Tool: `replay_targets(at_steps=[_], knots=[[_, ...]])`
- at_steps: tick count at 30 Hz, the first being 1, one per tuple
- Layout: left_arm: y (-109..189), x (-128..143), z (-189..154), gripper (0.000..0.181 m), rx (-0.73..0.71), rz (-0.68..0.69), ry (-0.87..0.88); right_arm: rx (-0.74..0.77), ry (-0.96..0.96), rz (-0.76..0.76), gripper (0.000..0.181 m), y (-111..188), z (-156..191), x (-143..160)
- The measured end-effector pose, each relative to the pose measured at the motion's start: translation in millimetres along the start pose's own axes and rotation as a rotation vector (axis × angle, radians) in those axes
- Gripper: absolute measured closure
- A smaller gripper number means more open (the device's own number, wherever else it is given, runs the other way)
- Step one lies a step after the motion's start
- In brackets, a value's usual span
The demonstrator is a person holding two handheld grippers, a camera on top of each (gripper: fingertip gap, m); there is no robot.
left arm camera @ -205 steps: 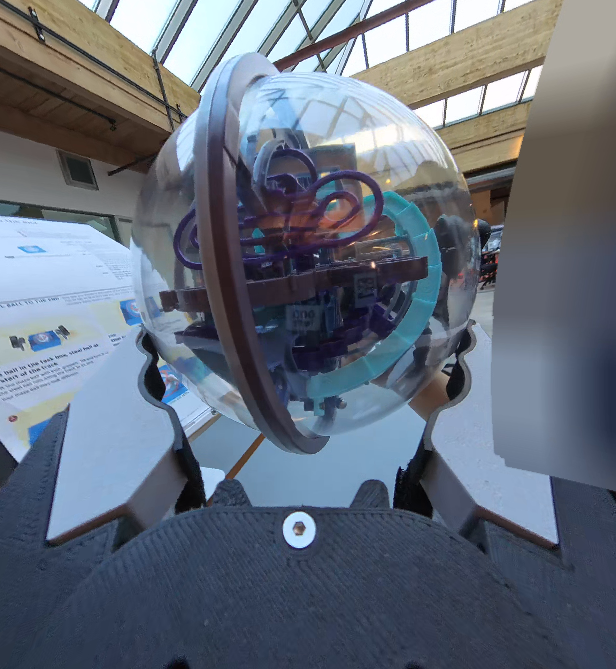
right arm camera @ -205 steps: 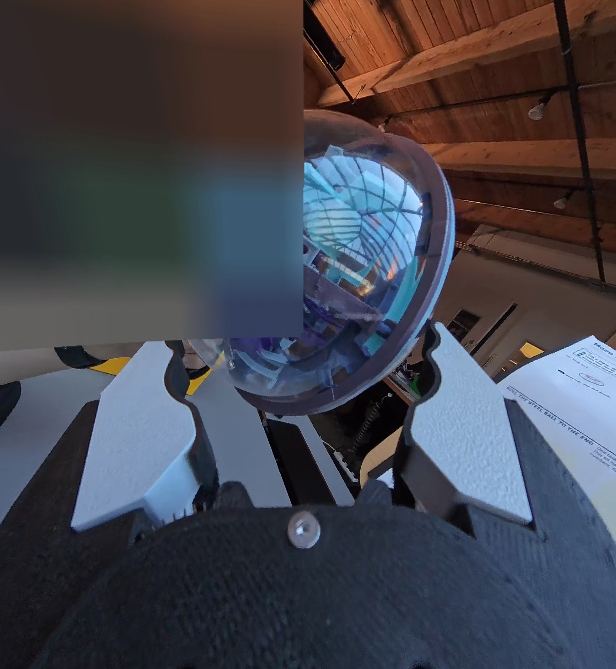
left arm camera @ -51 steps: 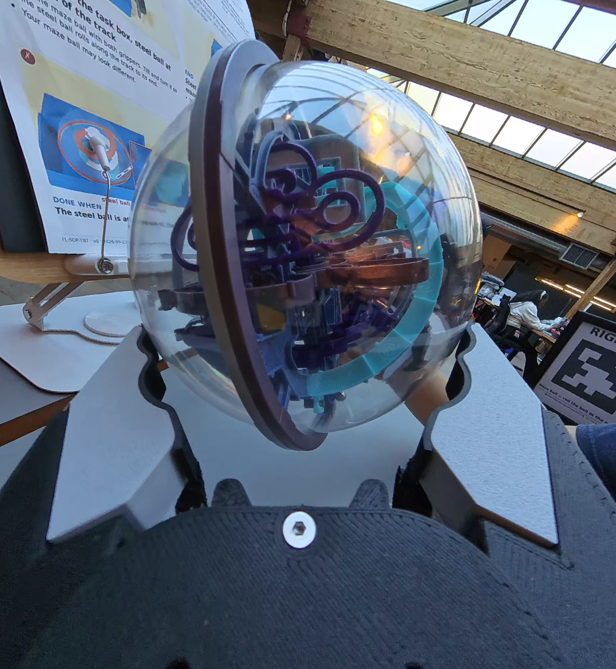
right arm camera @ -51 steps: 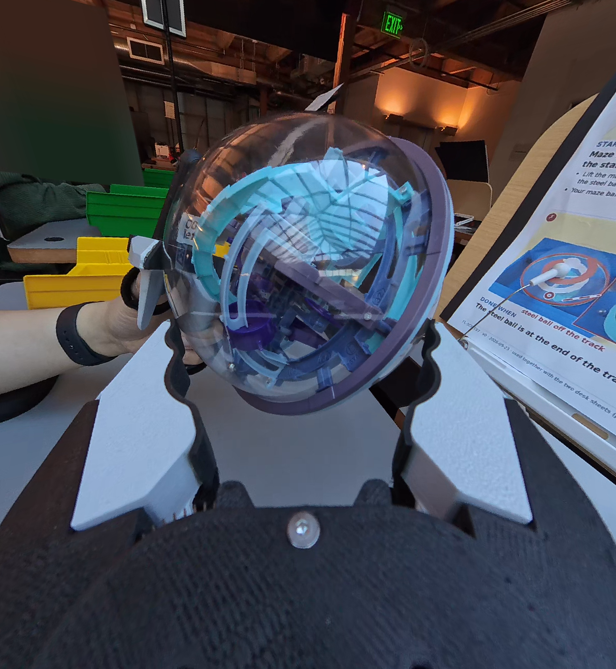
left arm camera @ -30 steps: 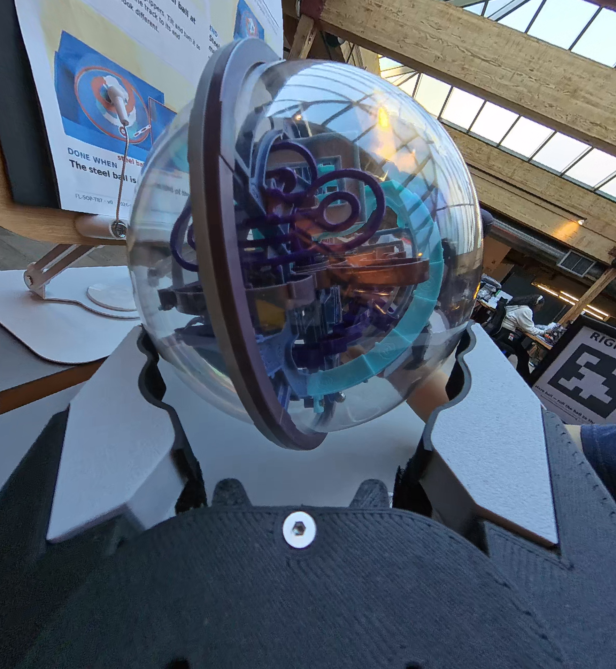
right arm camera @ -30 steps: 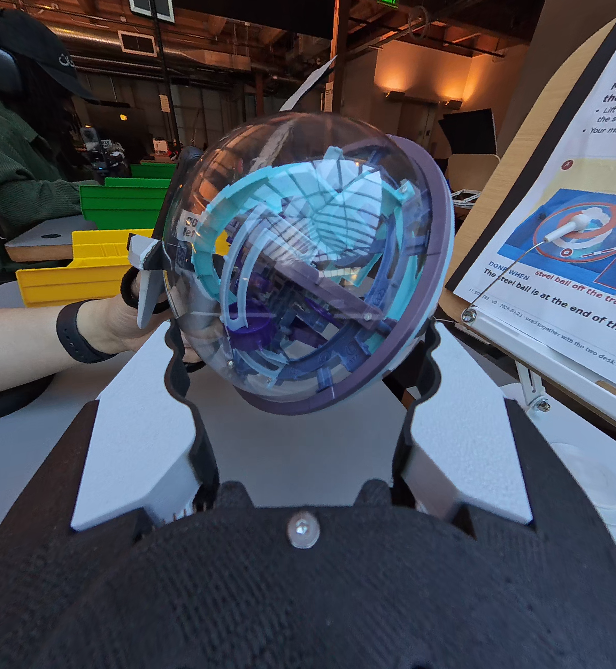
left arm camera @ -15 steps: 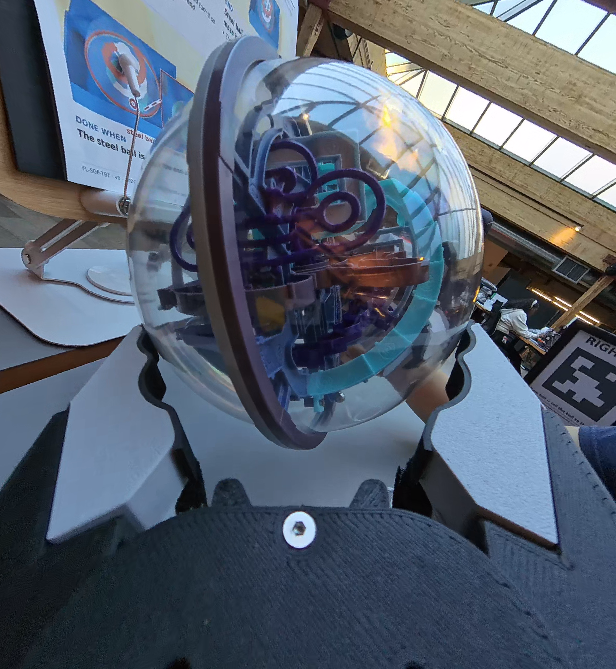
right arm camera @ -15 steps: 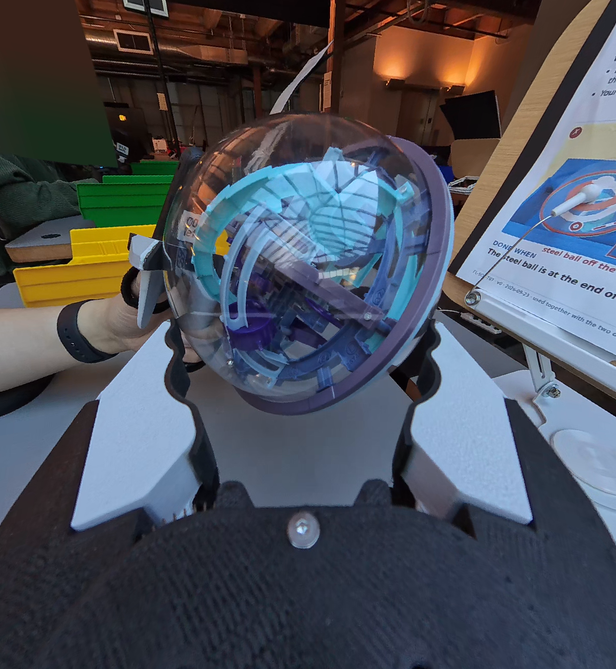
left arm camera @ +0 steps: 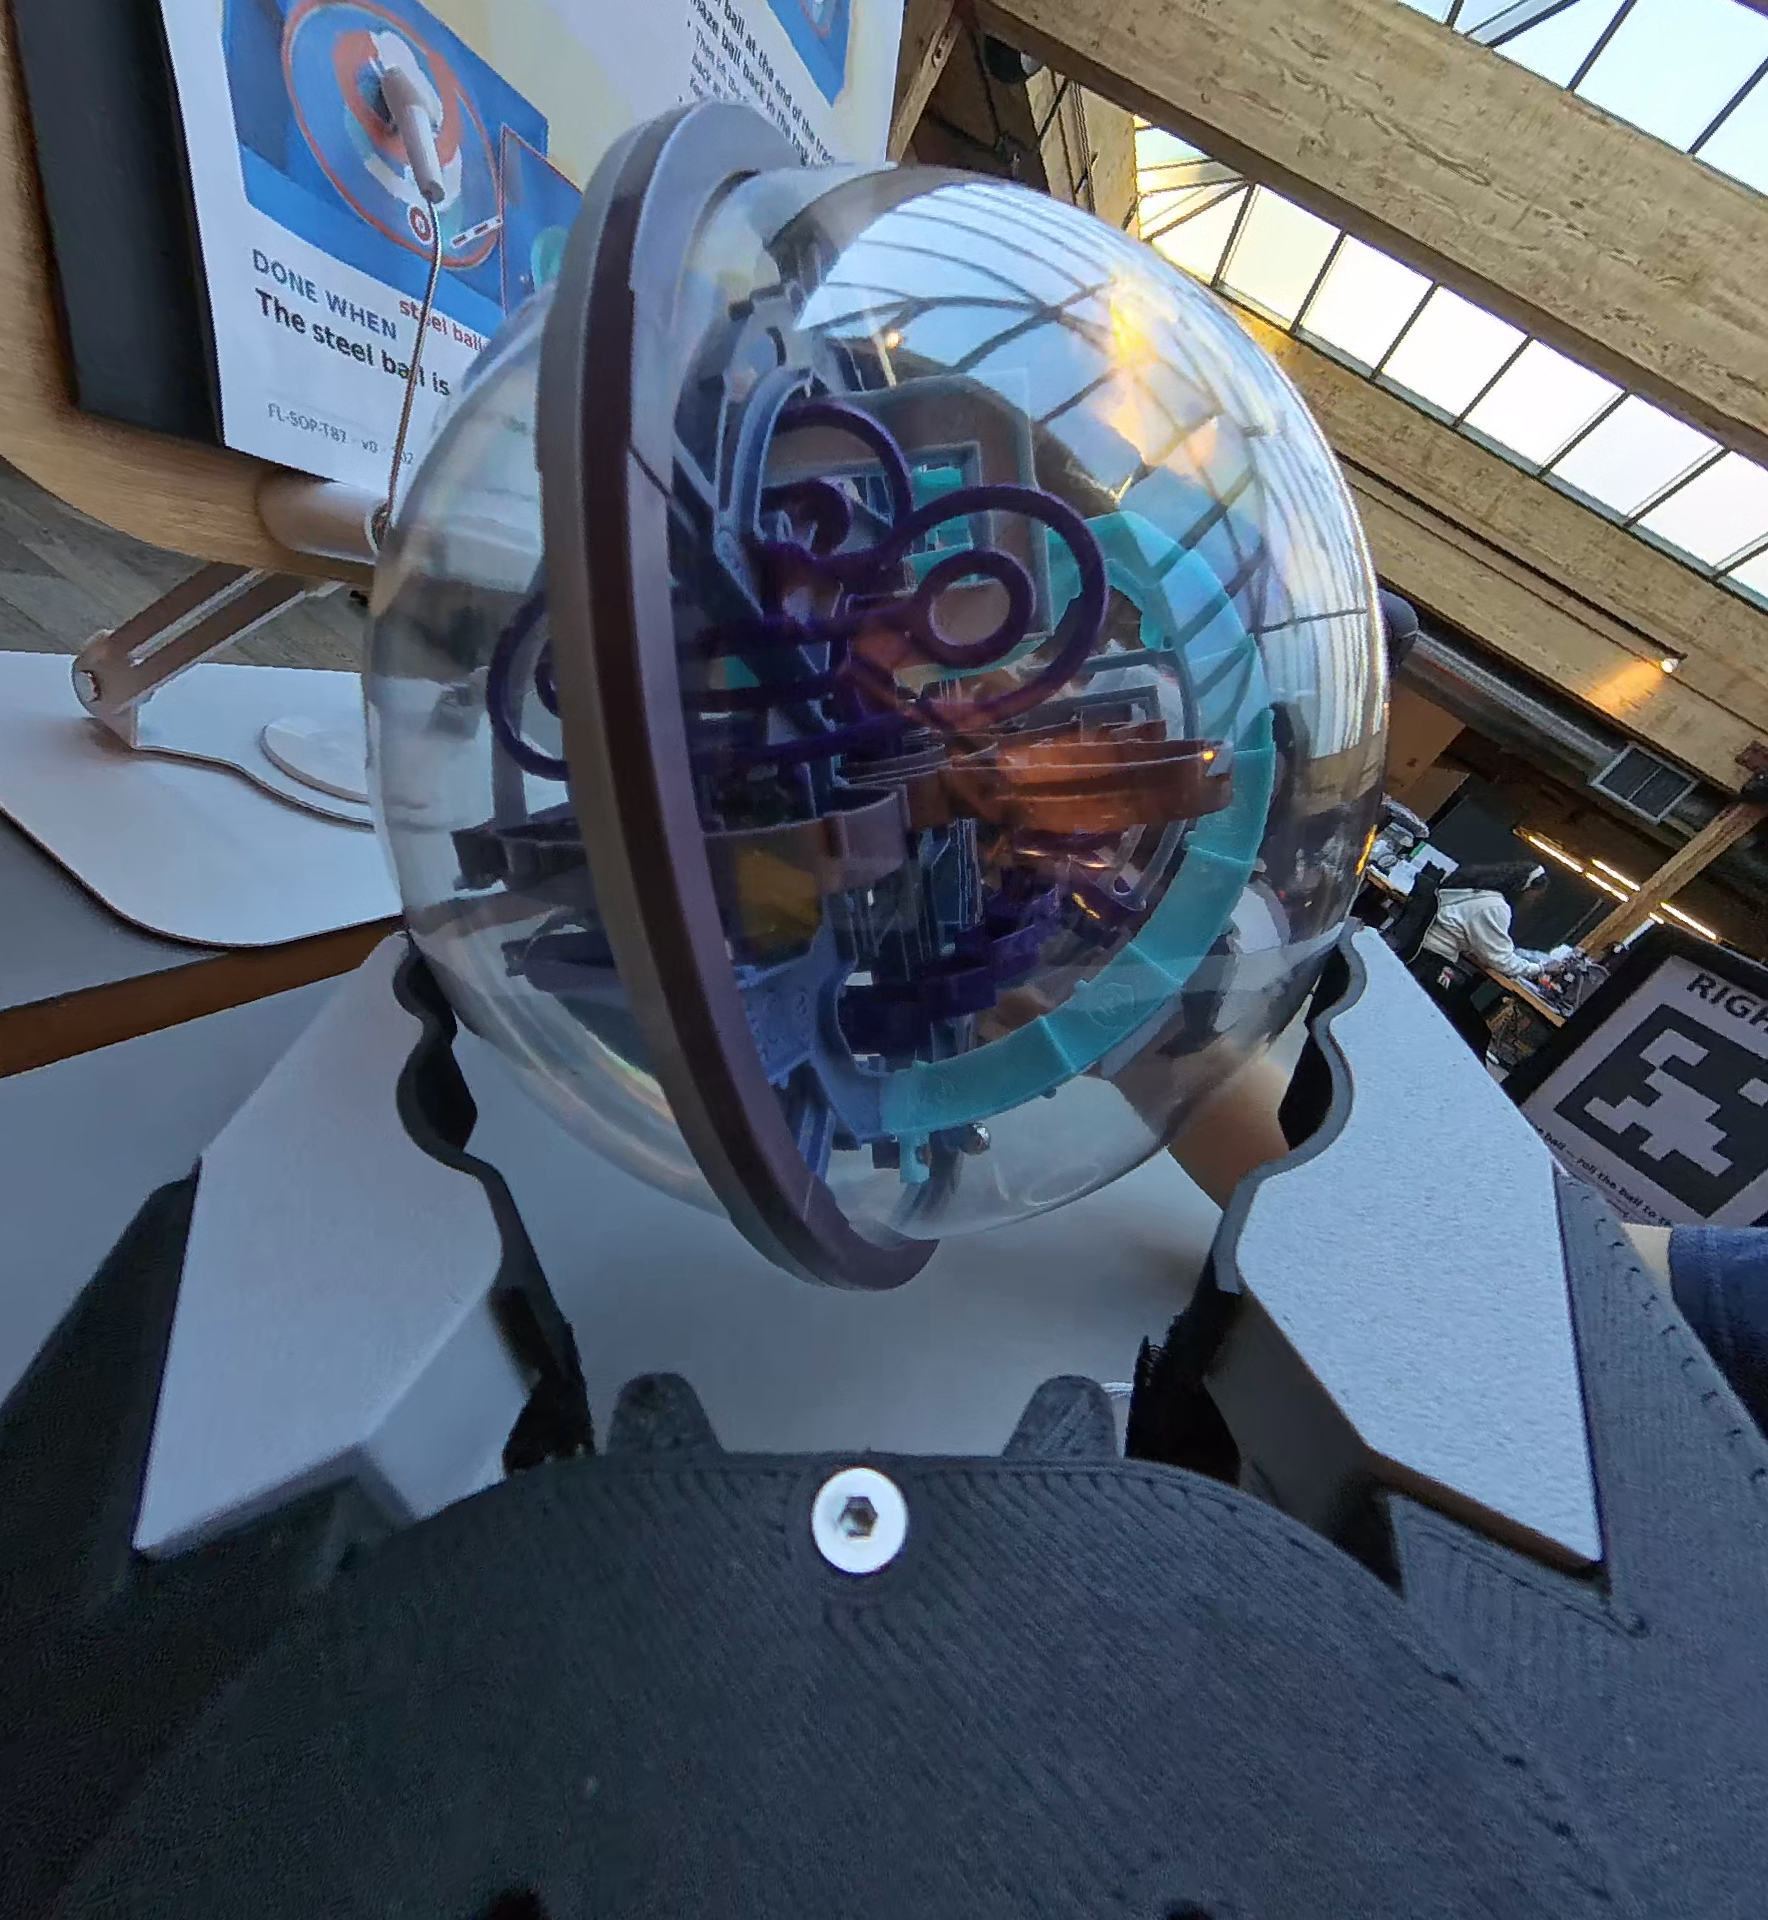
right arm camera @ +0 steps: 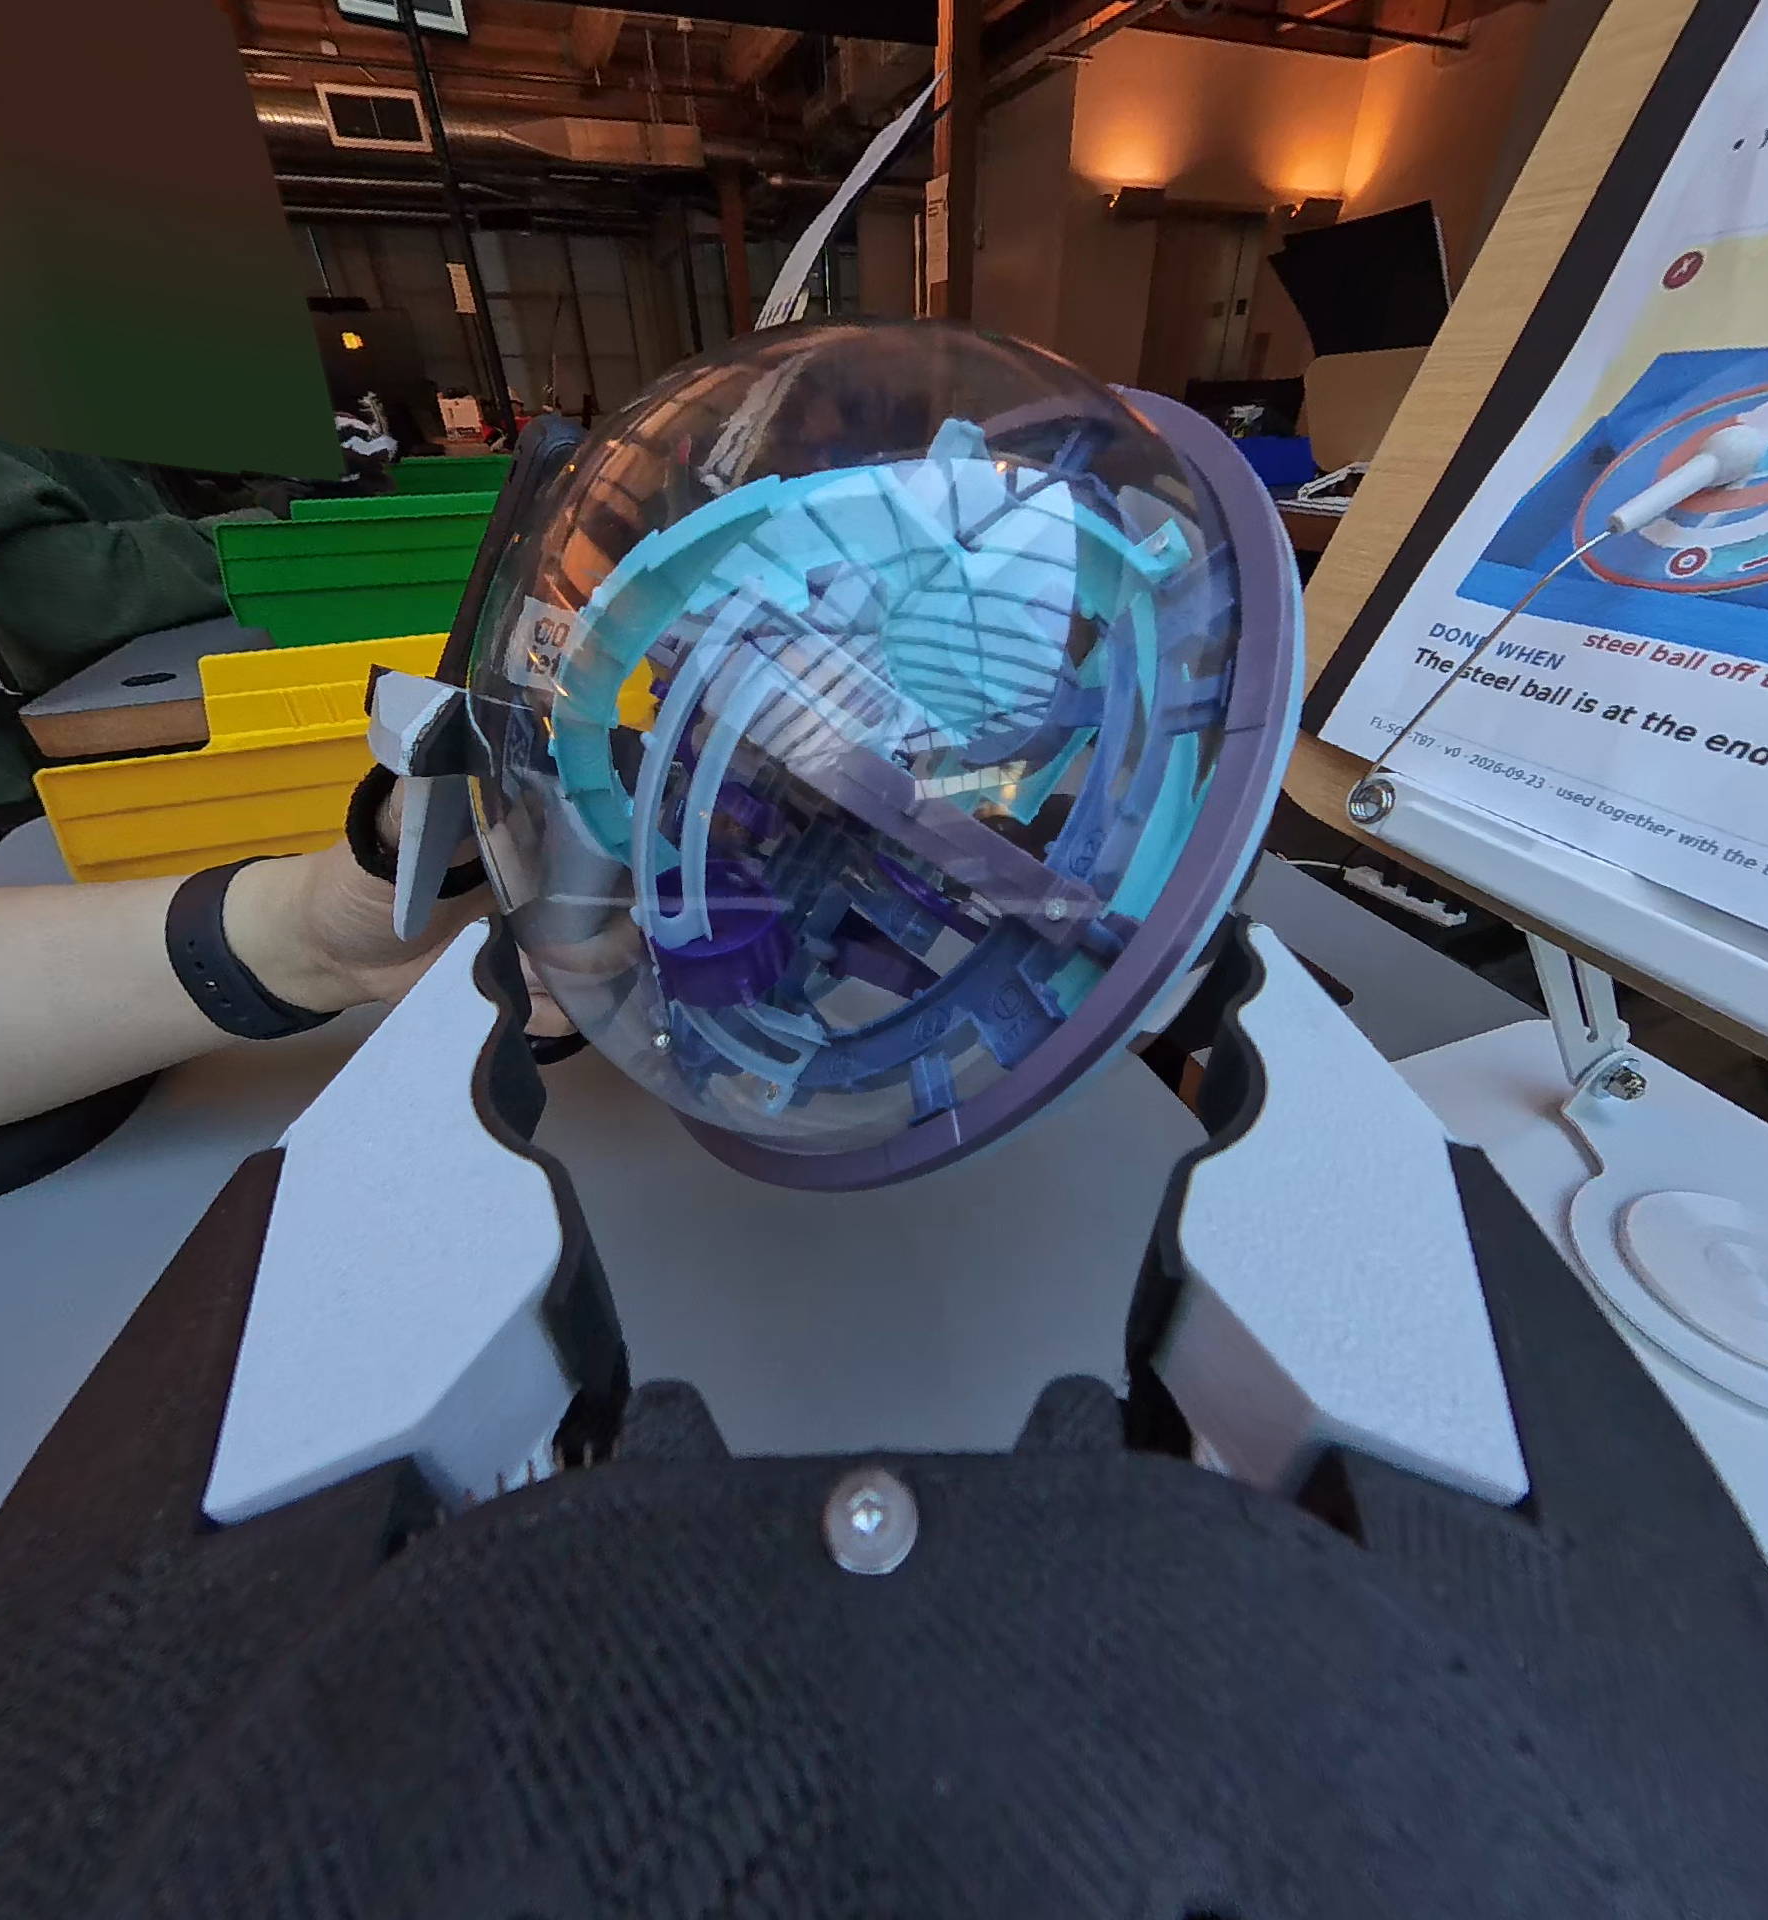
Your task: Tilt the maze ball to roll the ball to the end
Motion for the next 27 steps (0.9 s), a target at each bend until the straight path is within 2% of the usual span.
replay_targets(at_steps=[27], knots=[[-1.6,7.5,9.6,0.024,0.001,0.016,0.056,-0.005,-0.043,0.016,0.05,-2.9,-4.3,9.2]])
Point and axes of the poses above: each gripper's, where its closed fingertips meet, y back along the fingers, x out of its underside, z = x × y across the jaws, the point moved 8 cm from there along y, back along the fingers, and after that the axes turned 7 degrees about z, right-handed, at the moved point
